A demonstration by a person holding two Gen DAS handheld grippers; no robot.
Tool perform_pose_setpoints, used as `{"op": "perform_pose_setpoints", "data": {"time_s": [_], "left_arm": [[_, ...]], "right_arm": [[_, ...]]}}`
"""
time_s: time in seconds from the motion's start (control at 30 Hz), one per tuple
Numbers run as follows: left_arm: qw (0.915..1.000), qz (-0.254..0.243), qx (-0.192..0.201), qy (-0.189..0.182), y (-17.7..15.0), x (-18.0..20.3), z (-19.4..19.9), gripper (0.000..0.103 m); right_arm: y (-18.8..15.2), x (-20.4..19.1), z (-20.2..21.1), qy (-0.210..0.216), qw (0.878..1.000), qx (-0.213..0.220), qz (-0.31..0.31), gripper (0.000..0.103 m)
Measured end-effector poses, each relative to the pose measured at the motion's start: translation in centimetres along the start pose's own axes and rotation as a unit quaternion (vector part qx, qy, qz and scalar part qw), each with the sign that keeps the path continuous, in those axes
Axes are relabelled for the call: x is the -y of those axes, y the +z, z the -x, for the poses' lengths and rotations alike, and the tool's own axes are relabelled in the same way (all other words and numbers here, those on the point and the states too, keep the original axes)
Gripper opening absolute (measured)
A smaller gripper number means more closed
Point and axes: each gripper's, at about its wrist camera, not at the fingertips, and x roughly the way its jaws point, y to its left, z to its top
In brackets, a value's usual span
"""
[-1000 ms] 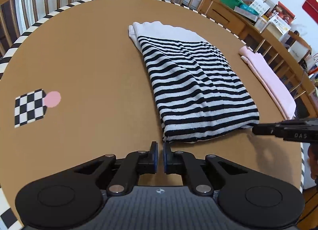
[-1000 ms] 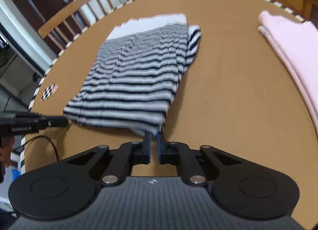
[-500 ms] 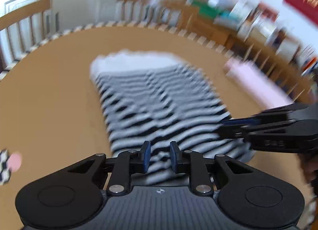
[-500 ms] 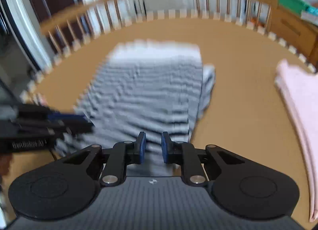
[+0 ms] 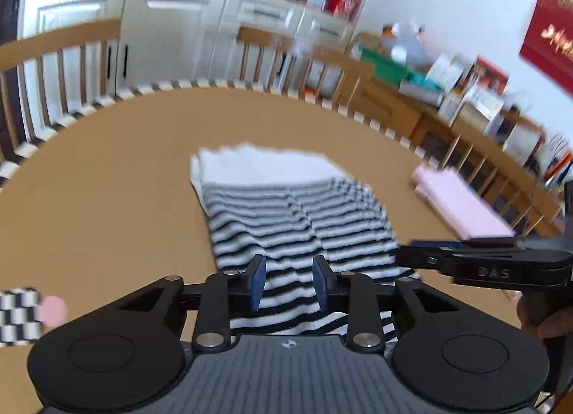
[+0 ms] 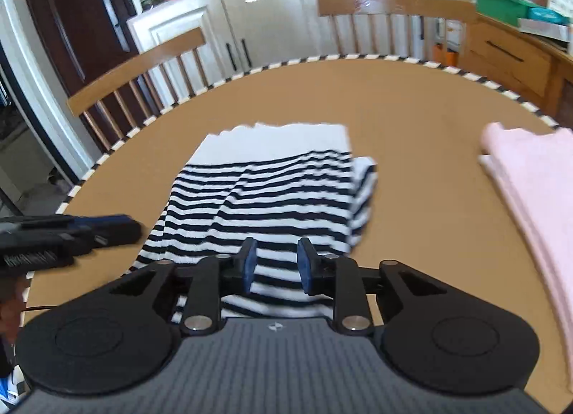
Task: Fold clothes
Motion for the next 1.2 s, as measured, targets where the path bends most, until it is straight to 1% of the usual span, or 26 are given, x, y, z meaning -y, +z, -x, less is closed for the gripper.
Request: {"op": "perform_pose_setpoints", "data": {"time_s": [0.03,0.07,0.13,0.17,0.2,0.3,0.4,0.57,0.67,0.77,1.0,1.07,1.13,1.17,1.2], "left_arm": [[0.9998,-0.014,-0.012,0.009,-0.5,0.3,-0.7,0.031],[0.9992,-0.028,-0.023,0.017,-1.0,0.7,-1.3,0.028],[0.9955,-0.080,-0.032,0.040,-1.6,1.9,-1.8,0.028],[0.9934,-0.097,-0.036,0.050,-1.6,2.5,-1.9,0.028],[0.9923,-0.101,-0.040,0.059,-1.5,2.9,-2.1,0.029],[0.9917,-0.095,-0.047,0.073,-1.3,3.5,-2.3,0.030],[0.9909,-0.093,-0.056,0.080,-1.4,3.7,-2.1,0.030],[0.9884,-0.089,-0.076,0.097,-0.9,3.9,-2.5,0.030],[0.9887,-0.079,-0.076,0.102,-0.9,3.9,-2.4,0.030],[0.9883,-0.087,-0.069,0.105,-1.3,4.1,-2.2,0.030],[0.9896,-0.095,-0.057,0.092,-1.6,3.6,-1.9,0.030],[0.9886,-0.116,-0.054,0.079,-1.8,3.4,-1.8,0.031],[0.9874,-0.136,-0.058,0.056,-1.6,2.8,-1.8,0.032],[0.9853,-0.153,-0.061,0.044,-1.5,2.5,-1.8,0.035],[0.9818,-0.175,-0.066,0.035,-1.3,2.3,-1.8,0.042]], "right_arm": [[-0.3,-0.1,-0.8,-0.005,1.000,-0.013,0.003,0.027],[-0.8,-0.2,-1.5,-0.010,1.000,-0.024,0.006,0.027],[-1.6,-0.3,-1.5,-0.019,1.000,-0.017,0.015,0.028],[-1.8,-0.4,-1.5,-0.023,0.999,-0.014,0.019,0.029],[-1.9,-0.6,-1.5,-0.025,0.999,-0.012,0.023,0.031],[-2.0,-1.3,-1.7,-0.036,0.998,-0.010,0.043,0.034],[-2.5,-1.9,-1.6,-0.050,0.997,-0.003,0.062,0.035],[-3.2,-2.0,-1.2,-0.061,0.997,0.013,0.049,0.035],[-3.9,-2.1,-1.1,-0.070,0.996,0.033,0.039,0.035],[-4.3,-2.5,-1.0,-0.082,0.995,0.042,0.027,0.035],[-4.4,-3.7,-1.0,-0.123,0.992,0.040,0.009,0.036],[-4.5,-4.1,-1.1,-0.137,0.990,0.045,0.000,0.037],[-4.6,-4.7,-1.3,-0.158,0.986,0.050,-0.023,0.039],[-4.5,-4.9,-1.4,-0.168,0.984,0.052,-0.036,0.040],[-4.4,-5.2,-1.6,-0.178,0.982,0.052,-0.046,0.042]]}}
